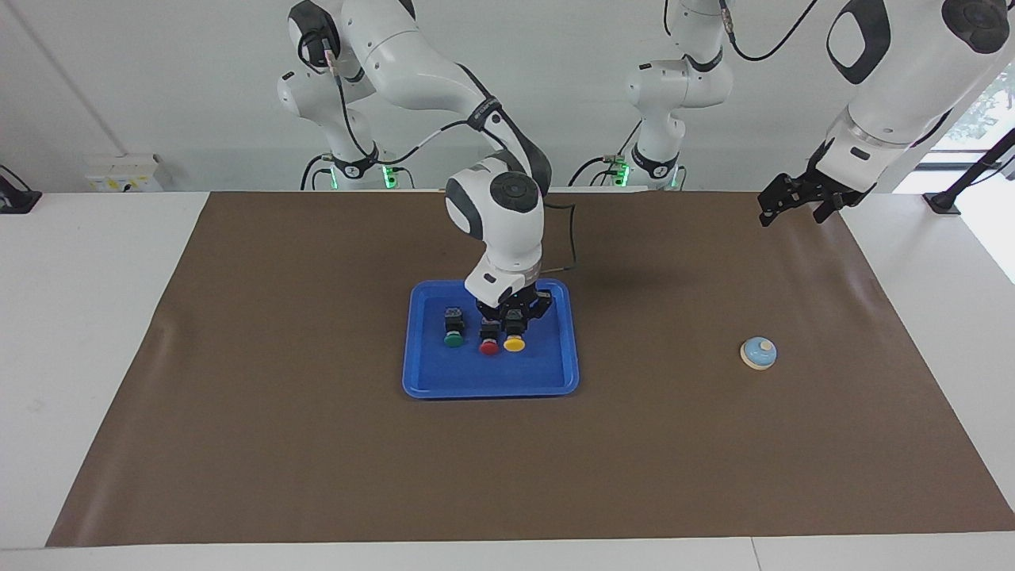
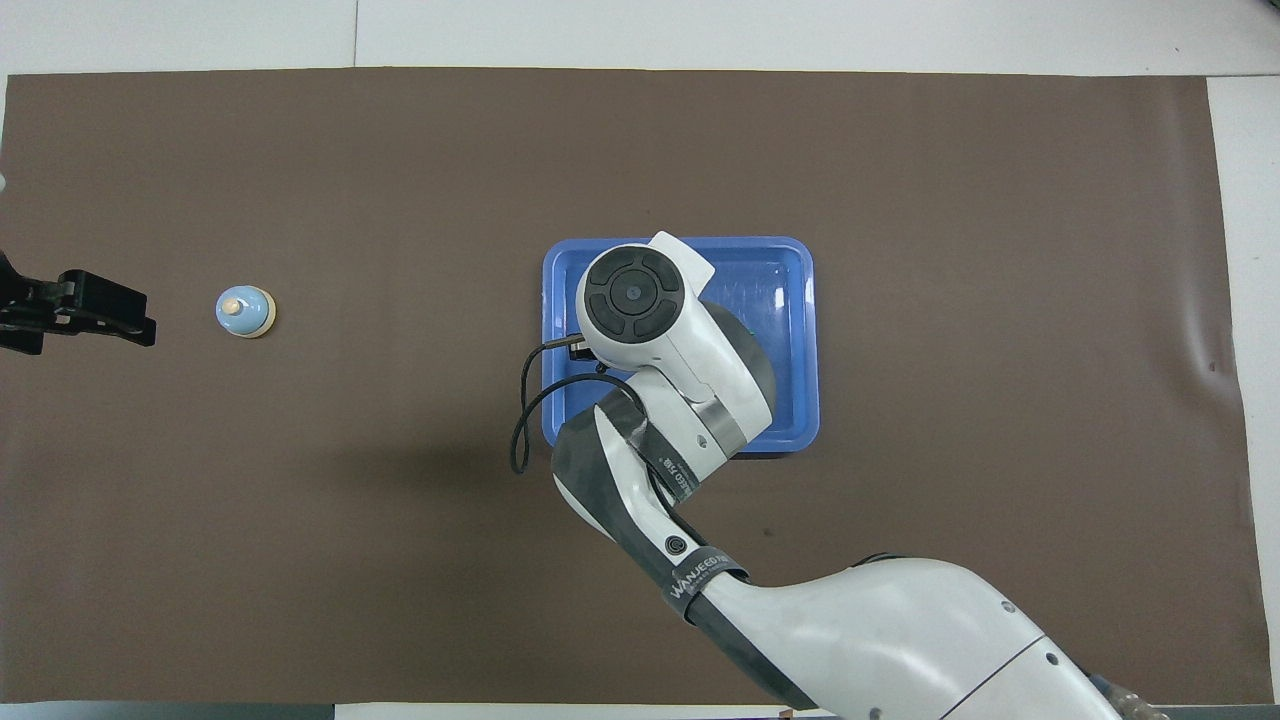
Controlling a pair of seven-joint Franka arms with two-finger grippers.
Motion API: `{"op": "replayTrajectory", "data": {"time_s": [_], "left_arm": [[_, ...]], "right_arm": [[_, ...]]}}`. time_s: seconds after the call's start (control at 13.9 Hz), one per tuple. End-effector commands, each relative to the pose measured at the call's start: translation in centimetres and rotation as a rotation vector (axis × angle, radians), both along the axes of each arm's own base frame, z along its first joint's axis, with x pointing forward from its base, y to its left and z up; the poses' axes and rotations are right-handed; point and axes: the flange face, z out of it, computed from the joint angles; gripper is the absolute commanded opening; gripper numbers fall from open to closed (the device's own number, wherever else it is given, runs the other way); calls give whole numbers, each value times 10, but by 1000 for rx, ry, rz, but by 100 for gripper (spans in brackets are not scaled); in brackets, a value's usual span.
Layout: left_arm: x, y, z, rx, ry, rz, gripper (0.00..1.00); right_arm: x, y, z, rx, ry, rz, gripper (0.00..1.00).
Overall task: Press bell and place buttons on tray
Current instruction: 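Carry the yellow button into the tray and release it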
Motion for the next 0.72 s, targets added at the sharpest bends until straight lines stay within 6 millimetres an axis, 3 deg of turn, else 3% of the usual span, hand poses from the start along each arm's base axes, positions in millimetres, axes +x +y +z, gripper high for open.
{"op": "replayTrajectory", "data": {"time_s": [0.0, 0.14, 0.29, 0.36, 0.43, 0.5, 0.65], "left_arm": [[-4, 2, 3, 0, 6, 4, 100], [-4, 2, 3, 0, 6, 4, 100], [-4, 2, 3, 0, 6, 4, 100], [-5, 2, 2, 0, 8, 4, 100], [-4, 2, 3, 0, 6, 4, 100], [-4, 2, 3, 0, 6, 4, 100], [-4, 2, 3, 0, 6, 4, 100]], "right_arm": [[-8, 5, -8, 1, -4, 34, 0], [-14, 9, -10, -6, 8, 28, 0], [-19, 10, -12, -5, 9, 9, 12], [-27, 20, -12, -4, 9, 10, 31], [-29, 22, -12, -8, 8, 10, 94], [-29, 22, -10, -17, 8, 16, 100], [-16, 12, 12, -22, 6, -4, 100]]}}
